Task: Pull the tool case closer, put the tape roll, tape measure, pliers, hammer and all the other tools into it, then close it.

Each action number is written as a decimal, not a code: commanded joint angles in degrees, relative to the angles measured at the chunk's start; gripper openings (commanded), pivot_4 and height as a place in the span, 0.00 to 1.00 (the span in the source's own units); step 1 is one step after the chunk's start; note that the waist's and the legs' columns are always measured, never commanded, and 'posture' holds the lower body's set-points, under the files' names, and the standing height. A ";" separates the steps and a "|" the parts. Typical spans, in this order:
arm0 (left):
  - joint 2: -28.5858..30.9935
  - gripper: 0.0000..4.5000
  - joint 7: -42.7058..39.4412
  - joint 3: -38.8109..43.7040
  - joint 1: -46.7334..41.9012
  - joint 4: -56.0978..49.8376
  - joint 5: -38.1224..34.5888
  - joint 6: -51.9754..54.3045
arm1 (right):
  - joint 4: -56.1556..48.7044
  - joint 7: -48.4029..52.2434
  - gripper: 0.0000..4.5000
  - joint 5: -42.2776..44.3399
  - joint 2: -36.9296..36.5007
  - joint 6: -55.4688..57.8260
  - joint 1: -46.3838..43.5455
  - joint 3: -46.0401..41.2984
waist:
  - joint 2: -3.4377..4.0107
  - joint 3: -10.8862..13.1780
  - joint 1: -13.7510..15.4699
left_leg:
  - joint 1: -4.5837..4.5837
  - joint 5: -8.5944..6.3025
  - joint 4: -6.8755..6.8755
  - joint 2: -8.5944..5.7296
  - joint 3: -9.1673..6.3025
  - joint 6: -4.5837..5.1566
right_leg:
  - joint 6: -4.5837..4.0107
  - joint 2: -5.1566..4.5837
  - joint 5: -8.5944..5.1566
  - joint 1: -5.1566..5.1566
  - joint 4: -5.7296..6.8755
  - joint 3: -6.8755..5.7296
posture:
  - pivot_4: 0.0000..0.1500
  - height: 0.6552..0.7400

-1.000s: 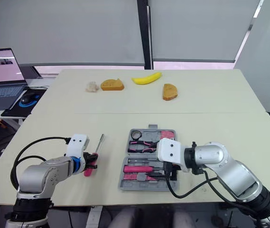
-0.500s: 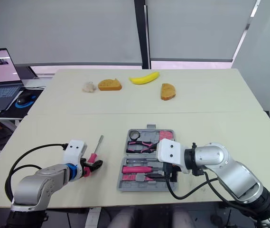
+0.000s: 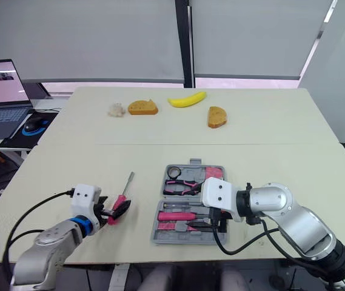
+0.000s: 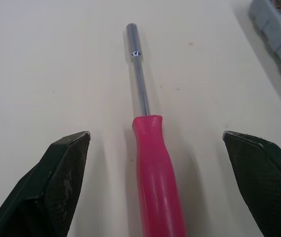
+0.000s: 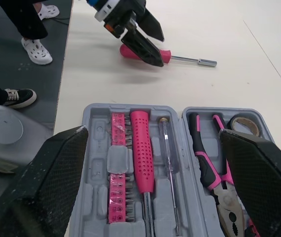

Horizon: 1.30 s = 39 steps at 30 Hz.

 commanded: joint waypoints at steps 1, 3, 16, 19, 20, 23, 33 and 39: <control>0.01 0.99 0.70 -0.56 -1.97 1.05 1.14 -2.12 | -1.12 0.24 1.00 -0.02 0.11 -1.06 -0.61 -1.19 | -0.01 0.00 -0.11 | 0.00 0.00 0.00 0.01 -0.01 0.00 | 0.00 0.01 0.00 0.00 0.00 -0.01 | 1.00 1.00; 0.07 0.99 0.55 -1.05 -2.49 2.09 1.69 -2.65 | -1.34 0.31 1.00 -0.02 -0.08 -1.02 -0.48 -1.22 | -0.01 0.00 -0.24 | 0.00 0.00 -0.01 0.01 0.00 0.00 | 0.00 0.01 0.00 -0.01 0.01 0.00 | 1.00 1.00; 1.20 0.99 -0.14 -3.27 -1.77 4.60 4.39 -3.42 | -1.69 -0.23 1.00 -0.24 0.14 -0.62 -0.65 -1.07 | 0.00 0.00 -0.43 | 0.02 0.00 -0.02 0.01 -0.01 0.00 | 0.00 0.02 0.00 -0.02 0.00 0.02 | 1.00 1.00; 1.09 0.99 0.25 -3.06 -0.97 4.06 4.76 -2.99 | -1.50 -0.05 1.00 -0.23 0.05 -0.72 -0.83 -1.13 | 0.00 0.00 -0.44 | 0.02 0.00 -0.02 0.01 -0.01 0.00 | 0.00 0.02 0.00 -0.02 0.00 0.03 | 1.00 1.00; 0.97 0.96 0.33 -2.91 -0.74 3.87 4.69 -2.79 | -1.43 0.01 1.00 -0.24 0.02 -0.76 -0.88 -1.15 | 0.00 0.00 -0.45 | 0.02 0.00 -0.02 0.01 -0.01 0.00 | 0.00 0.02 0.00 -0.02 0.00 0.03 | 1.00 1.00; 0.94 0.80 0.55 -2.84 0.04 2.97 4.78 -2.25 | -1.35 0.12 1.00 -0.28 -0.02 -0.83 -0.96 -1.11 | 0.00 0.00 -0.45 | 0.02 0.00 -0.03 0.01 -0.01 0.00 | 0.00 0.02 0.00 -0.02 -0.01 0.04 | 1.00 1.00; 1.63 0.17 -0.02 -2.12 0.36 2.65 4.30 -2.11 | -1.47 0.11 1.00 -0.34 0.01 -0.71 -1.11 -1.02 | 0.00 0.00 -0.37 | 0.02 0.00 -0.04 0.01 -0.02 0.00 | 0.00 0.01 0.00 -0.02 -0.01 0.01 | 1.00 1.00; 5.98 0.17 -5.88 -0.90 1.40 -1.18 2.47 -4.75 | -2.33 0.00 1.00 0.17 -1.23 -1.20 0.26 -3.22 | -0.02 0.01 -0.45 | 0.00 0.00 -0.04 0.01 -0.03 0.00 | 0.00 0.01 0.00 -0.04 -0.01 0.01 | 1.00 1.00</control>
